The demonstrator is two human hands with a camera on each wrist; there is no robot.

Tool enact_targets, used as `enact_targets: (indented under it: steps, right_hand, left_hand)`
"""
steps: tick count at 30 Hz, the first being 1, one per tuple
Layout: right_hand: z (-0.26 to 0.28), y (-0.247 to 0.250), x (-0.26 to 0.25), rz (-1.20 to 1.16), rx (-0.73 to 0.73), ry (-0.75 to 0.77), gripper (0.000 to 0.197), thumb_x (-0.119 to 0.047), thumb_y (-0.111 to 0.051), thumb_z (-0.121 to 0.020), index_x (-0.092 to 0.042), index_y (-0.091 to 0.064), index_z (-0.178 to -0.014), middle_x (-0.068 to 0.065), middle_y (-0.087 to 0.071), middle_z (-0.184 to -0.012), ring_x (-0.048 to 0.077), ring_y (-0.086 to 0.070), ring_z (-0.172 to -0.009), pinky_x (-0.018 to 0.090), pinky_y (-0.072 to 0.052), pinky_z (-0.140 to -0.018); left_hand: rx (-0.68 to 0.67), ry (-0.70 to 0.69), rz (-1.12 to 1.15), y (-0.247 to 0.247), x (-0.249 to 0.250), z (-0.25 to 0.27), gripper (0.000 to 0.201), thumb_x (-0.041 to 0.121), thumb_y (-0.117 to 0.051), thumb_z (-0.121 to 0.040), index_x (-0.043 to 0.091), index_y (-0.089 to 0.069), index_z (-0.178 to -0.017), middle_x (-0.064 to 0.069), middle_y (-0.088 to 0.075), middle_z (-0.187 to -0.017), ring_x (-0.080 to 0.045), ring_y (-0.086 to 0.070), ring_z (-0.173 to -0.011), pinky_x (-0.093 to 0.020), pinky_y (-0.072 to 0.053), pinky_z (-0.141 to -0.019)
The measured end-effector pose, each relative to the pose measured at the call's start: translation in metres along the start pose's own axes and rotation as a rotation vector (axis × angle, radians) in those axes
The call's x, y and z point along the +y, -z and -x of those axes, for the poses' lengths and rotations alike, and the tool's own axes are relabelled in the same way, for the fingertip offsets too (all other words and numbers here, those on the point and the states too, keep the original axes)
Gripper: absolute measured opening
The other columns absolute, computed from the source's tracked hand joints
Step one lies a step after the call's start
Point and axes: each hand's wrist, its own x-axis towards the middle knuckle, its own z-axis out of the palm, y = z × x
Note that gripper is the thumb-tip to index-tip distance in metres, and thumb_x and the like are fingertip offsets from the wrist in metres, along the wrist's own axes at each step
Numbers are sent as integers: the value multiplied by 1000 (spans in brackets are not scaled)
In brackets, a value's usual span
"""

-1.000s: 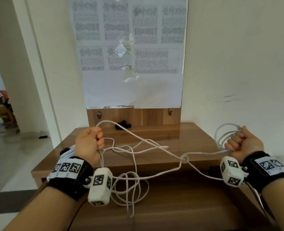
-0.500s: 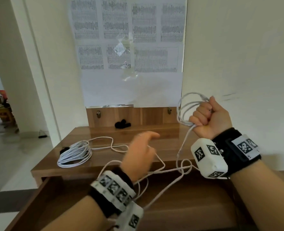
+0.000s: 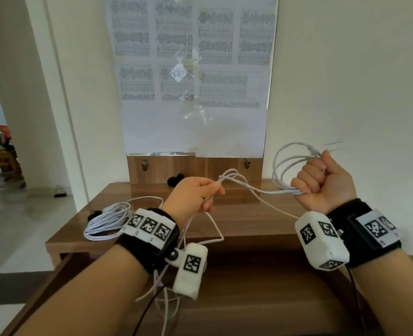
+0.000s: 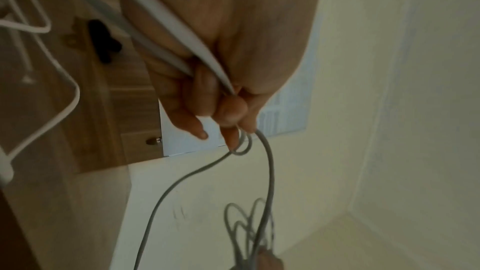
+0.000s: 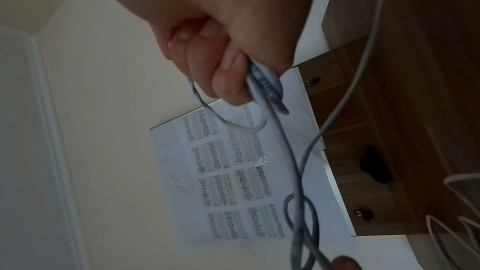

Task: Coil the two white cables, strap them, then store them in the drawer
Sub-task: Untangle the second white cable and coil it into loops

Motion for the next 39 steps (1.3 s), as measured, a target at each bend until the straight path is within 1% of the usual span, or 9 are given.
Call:
enact_targets:
  steps: [4, 10, 15, 20, 24, 28, 33, 37, 39]
  right_hand:
    - [-1, -13, 12, 52, 76, 88, 56, -46, -33, -98, -21, -37, -48, -8, -8, -50, 11, -5, -42, 21, -17, -37]
    - [-8, -41, 20, 79, 92, 204, 56, -47, -31, -100, -21, -33, -51, -6, -19, -39, 11, -7, -37, 21, -12, -38]
    - [-17, -29, -6, 213, 246, 346, 50, -46, -32, -101, -22, -26, -57, -6, -16, -42, 11, -11, -34, 20, -10, -37]
    - [-7, 7, -26, 136, 482, 370, 49, -47, -40, -98, -24, -27, -57, -7, -16, -46, 13, -10, -41, 22, -12, -39]
    - [3, 27, -37, 131, 562, 378, 50, -47, -39, -98, -23, -29, -56, -7, -17, -45, 13, -12, -39, 22, -11, -40]
    - [11, 47, -51, 133, 655, 395, 52, -48, -41, -98, -23, -30, -53, -7, -19, -45, 13, -13, -41, 22, -12, -40]
    - [5, 47, -33, 76, 625, 327, 54, -48, -41, -98, -23, -32, -51, -7, -17, -48, 13, -11, -42, 23, -9, -42]
    - [-3, 29, -13, 66, 521, 275, 52, -46, -38, -99, -23, -29, -53, -7, -15, -45, 12, -10, -37, 22, -7, -42]
    - [-6, 20, -5, 67, 475, 261, 50, -45, -36, -100, -23, -28, -57, -6, -15, -44, 11, -11, -35, 20, -8, -41]
  left_hand:
    - [-181, 17, 202, 7, 12, 18, 35, 16, -43, -103, -5, -71, -100, -7, -49, -62, -10, -42, -45, -17, -42, -48]
    - [-282, -135, -566, 13, 18, 28, 25, 36, -63, -92, 22, -79, -80, 10, -57, -53, -7, -47, -52, -25, -47, -63]
    - [-456, -216, -783, 32, 23, 36, 24, 30, -60, -96, 26, -73, -76, 19, -59, -63, 1, -55, -64, -17, -42, -69]
    - [-13, -406, -467, 57, -4, 28, 32, 19, -53, -99, 17, -67, -71, 3, -60, -66, -7, -56, -63, -23, -45, -70]
    - [668, -152, 328, 79, -29, 1, 33, 6, -48, -96, 13, -59, -66, 0, -53, -64, -12, -45, -52, -24, -41, -52]
    - [786, 103, 822, 126, -39, -14, 33, 14, -40, -103, 15, -49, -72, 6, -34, -43, -8, -27, -38, -20, -31, -51]
    - [786, 163, -181, 106, -65, -22, 16, 21, -54, -96, 8, -62, -100, -14, -66, -92, -33, -64, -92, -41, -46, -79]
    - [590, 327, -743, 49, -61, -12, 86, 44, -64, -82, 13, -22, -150, -16, -35, -152, -36, -33, -140, -53, -29, -110]
    - [551, 82, -931, 10, -47, 2, 87, 31, -61, -82, 18, -13, -154, -8, -17, -160, -30, -13, -148, -53, -10, -118]
